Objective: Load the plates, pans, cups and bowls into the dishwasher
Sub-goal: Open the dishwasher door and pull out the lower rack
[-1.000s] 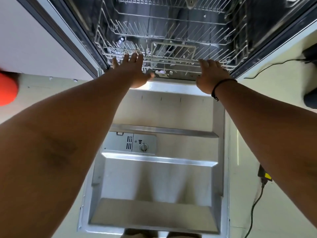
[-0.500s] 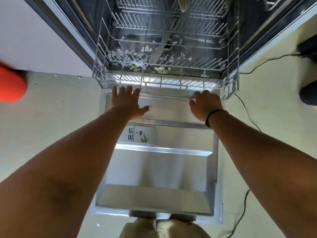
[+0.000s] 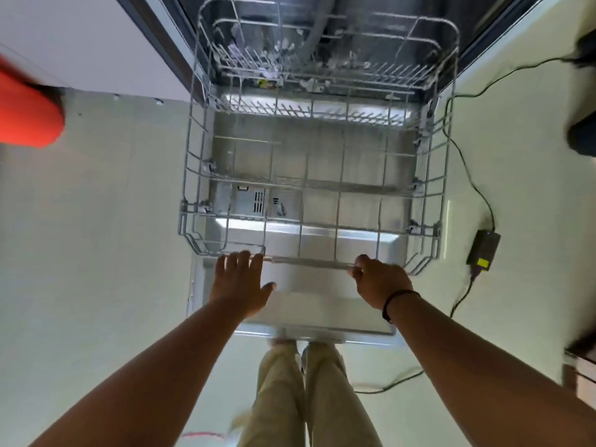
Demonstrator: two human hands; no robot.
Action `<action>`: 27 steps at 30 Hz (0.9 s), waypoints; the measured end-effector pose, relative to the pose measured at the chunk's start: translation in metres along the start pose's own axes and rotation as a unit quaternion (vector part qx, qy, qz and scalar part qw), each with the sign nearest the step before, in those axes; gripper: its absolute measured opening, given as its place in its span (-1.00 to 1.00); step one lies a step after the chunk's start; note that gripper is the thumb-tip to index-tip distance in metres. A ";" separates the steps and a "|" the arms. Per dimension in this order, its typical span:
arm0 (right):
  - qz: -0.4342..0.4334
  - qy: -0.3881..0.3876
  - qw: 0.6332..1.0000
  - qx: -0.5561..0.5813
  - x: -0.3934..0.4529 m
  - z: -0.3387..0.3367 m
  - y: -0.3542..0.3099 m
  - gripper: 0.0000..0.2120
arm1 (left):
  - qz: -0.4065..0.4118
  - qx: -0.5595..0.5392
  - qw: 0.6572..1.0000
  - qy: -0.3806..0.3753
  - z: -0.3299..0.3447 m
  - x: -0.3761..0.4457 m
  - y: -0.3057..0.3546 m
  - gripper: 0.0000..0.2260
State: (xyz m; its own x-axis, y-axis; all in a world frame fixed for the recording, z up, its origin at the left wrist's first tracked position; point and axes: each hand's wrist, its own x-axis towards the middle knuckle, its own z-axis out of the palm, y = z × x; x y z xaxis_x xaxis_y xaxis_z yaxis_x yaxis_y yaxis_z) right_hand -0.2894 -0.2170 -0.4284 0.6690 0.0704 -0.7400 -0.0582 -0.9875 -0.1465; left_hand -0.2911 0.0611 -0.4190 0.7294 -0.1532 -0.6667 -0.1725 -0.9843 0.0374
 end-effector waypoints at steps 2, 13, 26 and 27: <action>0.005 -0.060 0.998 -0.001 -0.015 0.016 -0.004 -0.72 | 0.008 -0.011 1.000 -0.012 0.019 -0.022 -0.001 -0.34; -0.048 -0.051 0.997 -0.017 -0.059 0.065 0.004 -0.60 | -0.020 -0.016 0.999 -0.046 0.065 -0.067 0.011 -0.29; -0.054 -0.058 0.993 -0.087 -0.088 0.030 -0.006 -0.43 | -0.032 -0.112 0.981 -0.154 0.002 -0.070 0.005 -0.40; -0.058 -0.054 0.992 -0.095 -0.093 0.021 -0.009 -0.43 | -0.032 -0.118 0.981 -0.152 -0.010 -0.074 0.005 -0.41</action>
State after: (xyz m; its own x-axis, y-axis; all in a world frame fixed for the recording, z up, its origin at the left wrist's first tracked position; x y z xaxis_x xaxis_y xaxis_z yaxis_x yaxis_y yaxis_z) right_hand -0.3667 -0.2121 -0.3717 0.5797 0.1892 -0.7926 0.1621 -0.9800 -0.1153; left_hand -0.3394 0.0666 -0.3623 0.4959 -0.0925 -0.8634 0.0515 -0.9894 0.1356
